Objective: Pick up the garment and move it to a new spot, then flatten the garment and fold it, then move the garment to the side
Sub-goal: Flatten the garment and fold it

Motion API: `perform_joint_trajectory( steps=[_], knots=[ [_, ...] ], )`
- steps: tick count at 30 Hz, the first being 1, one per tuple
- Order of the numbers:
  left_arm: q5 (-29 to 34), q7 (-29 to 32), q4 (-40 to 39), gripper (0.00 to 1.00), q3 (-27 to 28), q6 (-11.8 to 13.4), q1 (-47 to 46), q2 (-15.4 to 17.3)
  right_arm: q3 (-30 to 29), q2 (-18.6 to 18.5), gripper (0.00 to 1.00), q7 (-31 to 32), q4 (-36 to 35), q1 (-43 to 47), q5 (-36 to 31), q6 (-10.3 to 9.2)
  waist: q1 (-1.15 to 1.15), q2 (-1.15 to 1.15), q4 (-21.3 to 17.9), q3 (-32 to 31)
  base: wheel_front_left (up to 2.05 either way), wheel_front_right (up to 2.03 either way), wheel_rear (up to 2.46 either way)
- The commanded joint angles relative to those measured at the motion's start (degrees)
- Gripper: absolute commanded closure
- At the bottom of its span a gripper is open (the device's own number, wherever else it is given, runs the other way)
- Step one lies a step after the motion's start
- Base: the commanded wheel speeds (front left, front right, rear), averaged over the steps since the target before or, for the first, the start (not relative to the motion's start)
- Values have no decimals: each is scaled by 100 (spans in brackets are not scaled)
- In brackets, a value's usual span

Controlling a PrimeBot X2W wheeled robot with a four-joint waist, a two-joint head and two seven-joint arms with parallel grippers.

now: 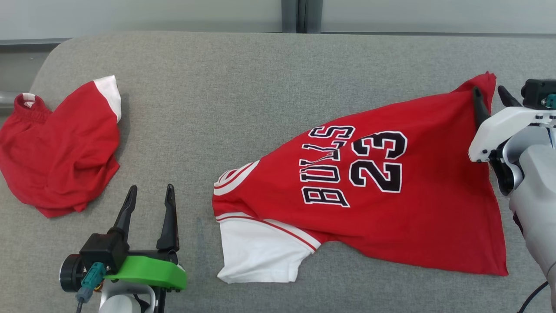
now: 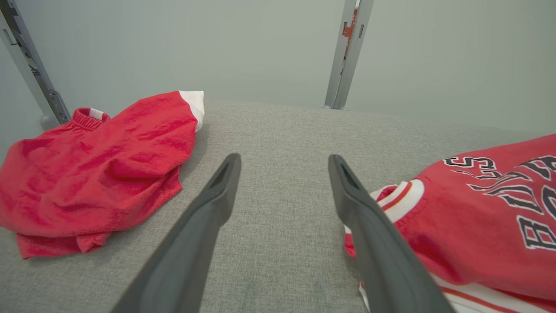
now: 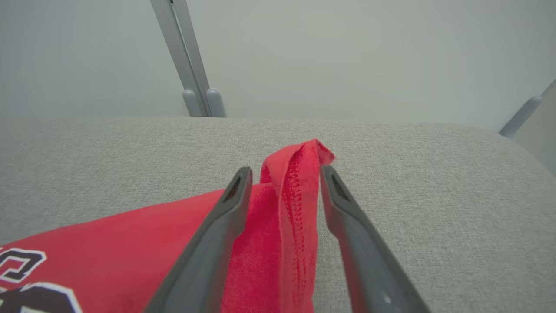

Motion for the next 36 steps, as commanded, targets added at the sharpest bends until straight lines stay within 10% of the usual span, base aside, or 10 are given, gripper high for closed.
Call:
perform_joint_trajectory(
  steps=[1, 8, 25, 36],
  knots=[
    [-51, -3, 7, 0, 24, 19, -3, 15, 35, -9, 0, -95, 51, -37, -73, -9, 0, 0, -20, -38, 0, 0, 0],
    [53, -3, -27, 0, 141, 30, 179, 14, -62, -80, 0, -332, -280, 382, 0, -9, 0, 0, -216, -305, 0, 0, 0],
    [227, -3, -39, 0, 298, -49, 443, 15, -944, 167, 0, -333, -4321, 3395, -583, -9, 0, 0, -676, -740, 0, 0, 0],
    [296, -3, 15, 0, 358, -84, 542, 15, -1363, 679, 0, -333, -5693, 4957, -988, -8, 0, 0, -707, -954, 0, 0, 0]
  ],
)
